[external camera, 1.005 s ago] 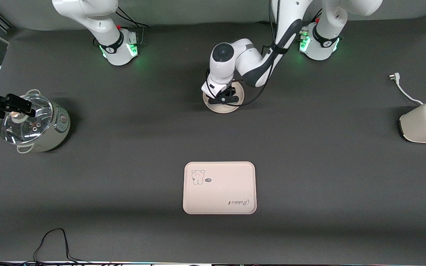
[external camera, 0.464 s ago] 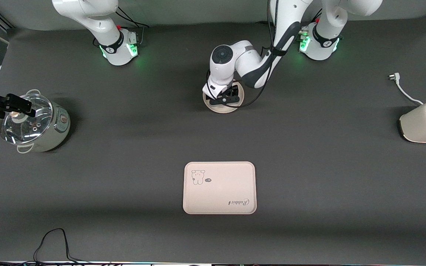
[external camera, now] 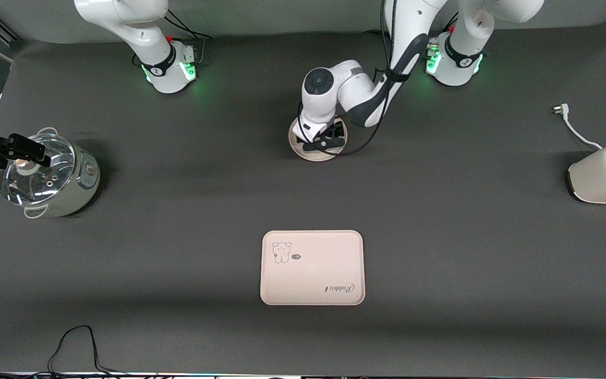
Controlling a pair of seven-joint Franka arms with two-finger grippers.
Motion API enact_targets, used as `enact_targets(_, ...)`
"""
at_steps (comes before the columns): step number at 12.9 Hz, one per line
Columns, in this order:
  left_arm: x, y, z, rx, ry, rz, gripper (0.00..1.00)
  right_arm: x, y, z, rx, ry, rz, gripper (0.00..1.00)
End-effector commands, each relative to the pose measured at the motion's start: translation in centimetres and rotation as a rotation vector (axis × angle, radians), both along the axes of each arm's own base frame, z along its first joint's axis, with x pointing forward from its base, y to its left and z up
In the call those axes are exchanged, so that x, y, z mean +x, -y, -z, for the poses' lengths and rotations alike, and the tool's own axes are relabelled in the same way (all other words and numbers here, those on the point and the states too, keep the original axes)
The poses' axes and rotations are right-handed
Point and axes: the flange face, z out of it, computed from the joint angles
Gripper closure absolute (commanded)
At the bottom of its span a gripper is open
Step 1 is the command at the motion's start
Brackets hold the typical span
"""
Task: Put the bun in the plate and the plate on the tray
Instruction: 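Lower the bun onto the plate and open the left gripper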
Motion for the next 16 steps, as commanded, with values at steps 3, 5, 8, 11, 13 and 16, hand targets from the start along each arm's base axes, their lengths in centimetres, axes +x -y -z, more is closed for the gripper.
enact_targets(3,-0.2,-0.2,-0.8,0.018,0.015,-0.009,0.00,0.1,0.0,-0.1,0.006,0.005,0.005,0.00)
enact_targets(5,-0.2,-0.2,-0.9,0.018,0.015,-0.008,0.00,0.1,0.0,-0.1,0.006,0.005,0.005,0.00)
enact_targets(8,-0.1,-0.1,-1.2,0.014,0.020,-0.008,0.00,0.1,0.0,0.0,0.006,0.004,0.007,0.00)
enact_targets(11,0.6,-0.1,-2.1,0.016,0.027,-0.013,0.00,0.0,-0.1,0.0,0.008,0.002,0.006,0.00)
enact_targets(13,5.2,-1.0,-7.5,0.074,0.066,0.057,0.00,-0.1,-0.2,0.1,0.011,0.001,0.006,0.00)
enact_targets(16,13.8,-6.0,-15.3,0.081,0.076,0.104,0.00,-0.2,-0.5,0.6,0.017,-0.009,0.003,0.00)
